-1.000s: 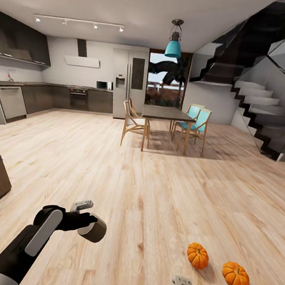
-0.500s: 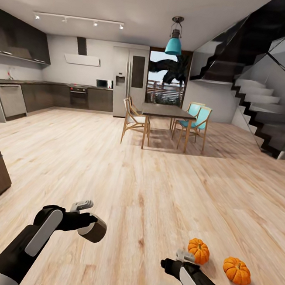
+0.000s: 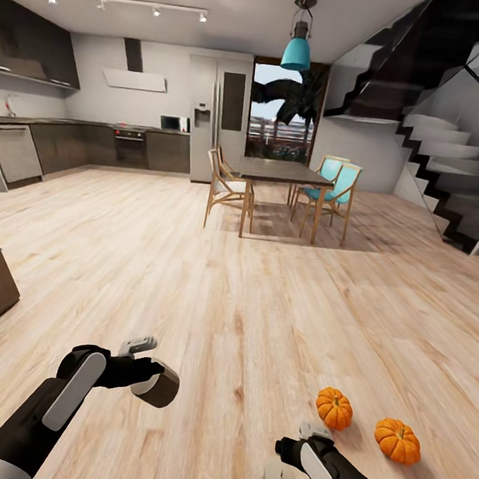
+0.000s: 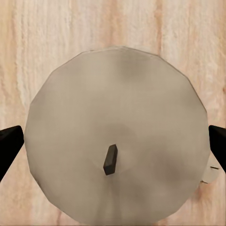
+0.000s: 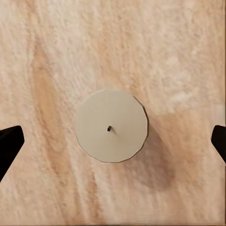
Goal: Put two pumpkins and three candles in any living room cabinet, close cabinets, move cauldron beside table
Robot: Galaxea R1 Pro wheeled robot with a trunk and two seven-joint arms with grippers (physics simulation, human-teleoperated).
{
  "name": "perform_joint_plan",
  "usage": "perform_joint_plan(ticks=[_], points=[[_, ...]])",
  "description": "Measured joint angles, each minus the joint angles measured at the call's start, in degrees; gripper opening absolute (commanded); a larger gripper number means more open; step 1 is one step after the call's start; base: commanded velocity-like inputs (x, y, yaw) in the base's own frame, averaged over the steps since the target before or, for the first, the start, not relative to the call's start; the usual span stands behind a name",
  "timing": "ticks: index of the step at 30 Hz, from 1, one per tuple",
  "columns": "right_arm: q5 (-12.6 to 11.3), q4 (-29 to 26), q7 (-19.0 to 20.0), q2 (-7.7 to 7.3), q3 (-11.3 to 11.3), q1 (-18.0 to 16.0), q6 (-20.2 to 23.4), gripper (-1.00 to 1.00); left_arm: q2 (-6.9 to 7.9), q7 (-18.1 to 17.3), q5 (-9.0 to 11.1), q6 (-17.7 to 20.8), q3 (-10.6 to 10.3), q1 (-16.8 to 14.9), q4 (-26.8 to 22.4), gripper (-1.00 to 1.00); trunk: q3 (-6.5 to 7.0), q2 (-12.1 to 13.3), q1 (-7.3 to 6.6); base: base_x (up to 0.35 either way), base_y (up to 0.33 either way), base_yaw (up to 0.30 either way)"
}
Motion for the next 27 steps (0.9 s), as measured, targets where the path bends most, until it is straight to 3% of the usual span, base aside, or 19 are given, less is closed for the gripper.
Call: perform_joint_plan(ticks=[3, 10, 12, 14, 15, 16, 17, 18, 22, 24, 27], points=[[0.01, 0.0, -0.2, 0.0, 0.0, 0.0, -0.07, 1.0, 0.0, 0.05, -0.08, -0.03, 0.0, 0.0, -0.05, -1.0, -0.67, -0.04, 0.08, 0.0, 0.0, 0.0], [0.07, 0.0, -0.3, 0.0, 0.0, -0.01, -0.35, 1.0, 0.0, 1.9, -0.81, -0.11, 0.04, -0.01, -1.05, -1.0, -0.67, -0.05, 0.07, 0.0, 0.0, 0.0], [0.07, 0.0, -0.25, 0.0, 0.0, -0.01, -0.28, 1.0, 0.19, 3.27, -0.02, 0.08, 0.18, 0.16, -3.93, -1.0, -0.66, -0.05, 0.07, 0.0, 0.0, 0.0], [0.07, 0.0, -0.19, 0.0, 0.0, -0.01, -0.24, 1.0, 0.41, 3.59, 2.89, 0.09, 0.2, 1.31, -7.44, -1.0, -0.67, -0.05, 0.07, 0.0, 0.0, 0.0], [0.07, 0.0, -0.16, 0.0, 0.0, -0.01, -0.22, 1.0, 0.75, 3.79, 5.93, 0.33, 0.23, 3.02, -11.11, -1.0, -0.67, -0.05, 0.07, 0.0, 0.0, 0.0], [0.07, 0.0, -0.15, 0.0, 0.0, -0.01, -0.21, 1.0, 1.49, 3.88, 12.62, 0.11, 0.17, 4.31, -13.8, -1.0, -0.67, -0.05, 0.07, 0.0, 0.0, 0.0], [0.07, 0.0, -0.11, 0.0, 0.0, -0.01, -0.21, 1.0, 2.42, 3.92, 16.81, 0.04, 0.02, 4.82, -14.79, -1.0, -0.67, -0.05, 0.07, 0.0, 0.0, 0.0], [0.07, 0.0, -0.07, 0.0, 0.0, -0.01, -0.21, 1.0, 3.62, 3.98, 19.01, 0.4, -0.13, 5.15, -15.37, -1.0, -0.89, -0.06, 0.1, 0.0, 0.0, 0.0], [0.0, -0.34, 0.07, 0.0, 0.0, -0.01, -0.46, 1.0, 8.24, 3.94, 33.07, 0.43, -0.63, 5.62, -16.22, -1.0, -1.77, -0.11, 0.21, 0.0, 0.0, 0.0], [0.03, -0.46, 0.08, 0.0, 0.0, -0.01, -0.64, 1.0, 9.33, 3.94, 37.72, 0.43, -0.74, 5.68, -16.3, -1.0, -2.22, -0.14, 0.26, 0.0, 0.0, 0.0], [0.05, -0.57, 0.05, 0.0, 0.0, -0.01, -0.85, 1.0, 9.91, 3.93, 40.55, 0.45, -1.11, 5.72, -16.34, -1.0, -2.88, -0.18, 0.33, 0.0, 0.0, 0.0]])
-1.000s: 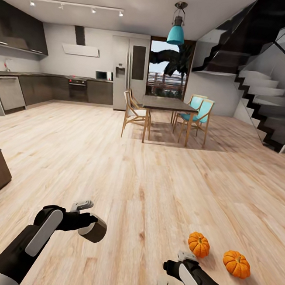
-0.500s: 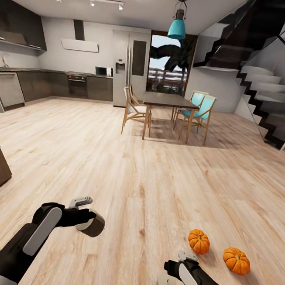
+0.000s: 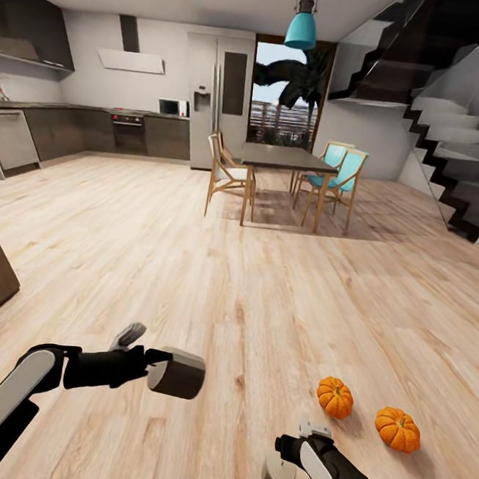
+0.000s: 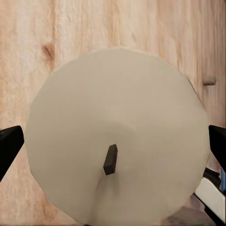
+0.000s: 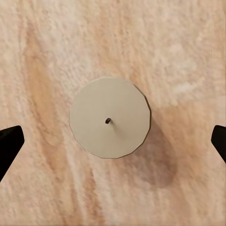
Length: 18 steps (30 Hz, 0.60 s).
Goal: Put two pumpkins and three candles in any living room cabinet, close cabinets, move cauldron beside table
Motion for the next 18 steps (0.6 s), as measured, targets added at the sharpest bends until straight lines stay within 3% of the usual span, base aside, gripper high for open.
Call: perform_joint_plan(ticks=[14, 18], points=[[-0.01, -0.11, 0.32, 0.03, -0.03, 0.0, -2.07, 1.0, 0.13, -0.1, 1.21, 0.01, -0.2, 0.04, 0.35, -1.0, -3.1, -0.19, 0.36, 0.0, 0.0, 0.0], [-0.04, -0.05, 0.3, -0.04, 0.0, 0.0, -3.43, 1.0, 0.18, -0.34, 4.16, -0.06, -0.24, 0.03, 0.4, -1.0, -3.99, -0.24, 0.46, 0.0, 0.0, 0.0]])
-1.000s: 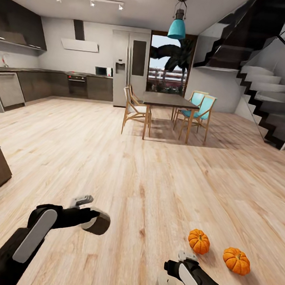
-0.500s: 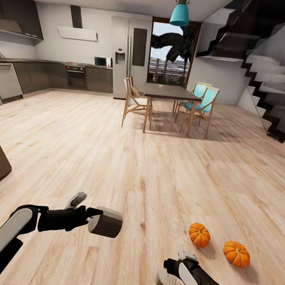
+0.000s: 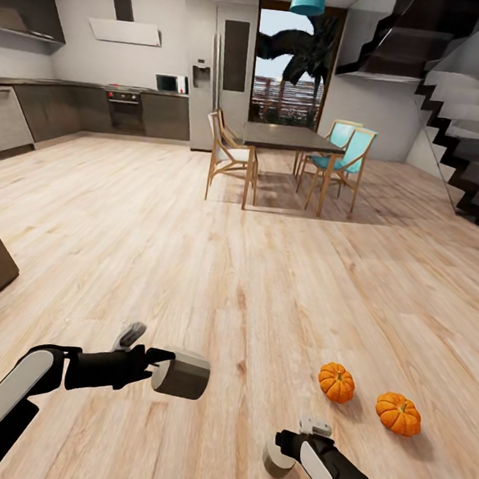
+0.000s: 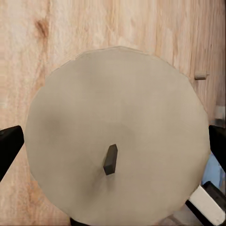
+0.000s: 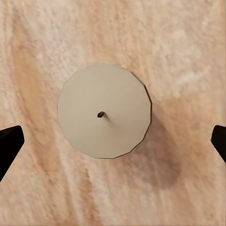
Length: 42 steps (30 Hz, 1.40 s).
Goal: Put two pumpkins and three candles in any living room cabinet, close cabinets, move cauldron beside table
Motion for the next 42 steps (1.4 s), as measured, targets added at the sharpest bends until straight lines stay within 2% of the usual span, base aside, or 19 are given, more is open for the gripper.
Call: perform_joint_plan(ticks=[4, 14, 19, 28, 42], points=[[-0.01, -0.02, 0.01, 0.03, 0.0, 0.0, -0.27, 1.0, 0.03, -0.05, 1.6, 0.08, -0.1, 0.02, 0.02, -1.0, -0.89, -0.05, 0.1, 0.0, 0.0, 0.0], [0.08, -0.1, 0.03, -0.04, 0.09, -0.95, -0.18, 1.0, 0.09, -0.14, 2.1, 0.09, -0.14, 0.08, 0.11, -1.0, -3.1, -0.19, 0.36, 0.0, 0.0, 0.0], [0.08, -0.07, 0.03, 0.03, 0.09, -0.97, -0.15, 1.0, 0.47, -0.14, 5.02, 0.08, -0.12, 0.2, 0.11, -1.0, -3.99, -0.24, 0.46, 0.0, 0.0, 0.0], [0.43, -0.12, 0.16, 0.08, 0.37, -0.97, -0.23, 1.0, 0.82, -0.14, 5.53, 0.09, -0.12, 0.22, 0.11, -1.0, -5.99, -0.36, 0.7, 0.0, 0.0, 0.0], [0.97, -0.12, 0.21, 0.04, 0.62, -0.97, -0.25, 1.0, 0.82, -0.1, 5.61, 0.08, -0.2, 0.3, 0.1, -1.0, -5.99, -0.37, 0.68, 0.032, 0.006, 0.0]])
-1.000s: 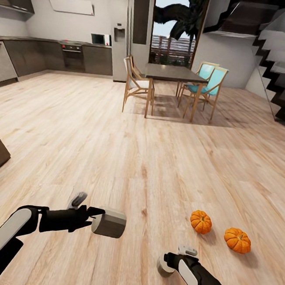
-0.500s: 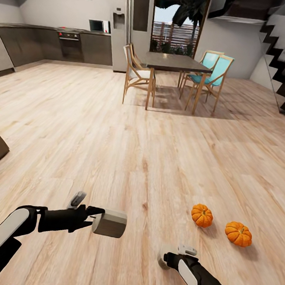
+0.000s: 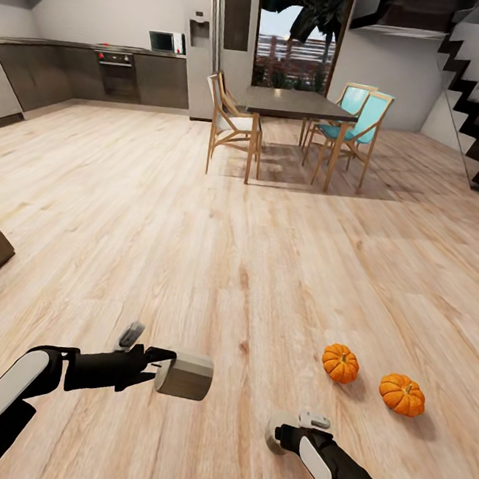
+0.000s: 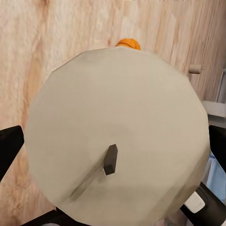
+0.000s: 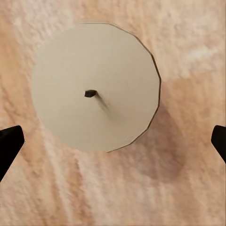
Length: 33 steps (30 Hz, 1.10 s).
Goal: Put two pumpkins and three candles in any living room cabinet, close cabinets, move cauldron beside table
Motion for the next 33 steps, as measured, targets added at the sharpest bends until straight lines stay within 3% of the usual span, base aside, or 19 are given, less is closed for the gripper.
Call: perform_joint_plan(ticks=[33], points=[[0.0, -0.04, 0.0, 0.09, 0.0, 0.0, -0.09, 1.0, -0.03, -0.02, -0.02, -0.03, -0.01, 0.01, 0.4, -1.0, 0.0, 0.0, 0.02, 0.06, 0.007, 0.0]])
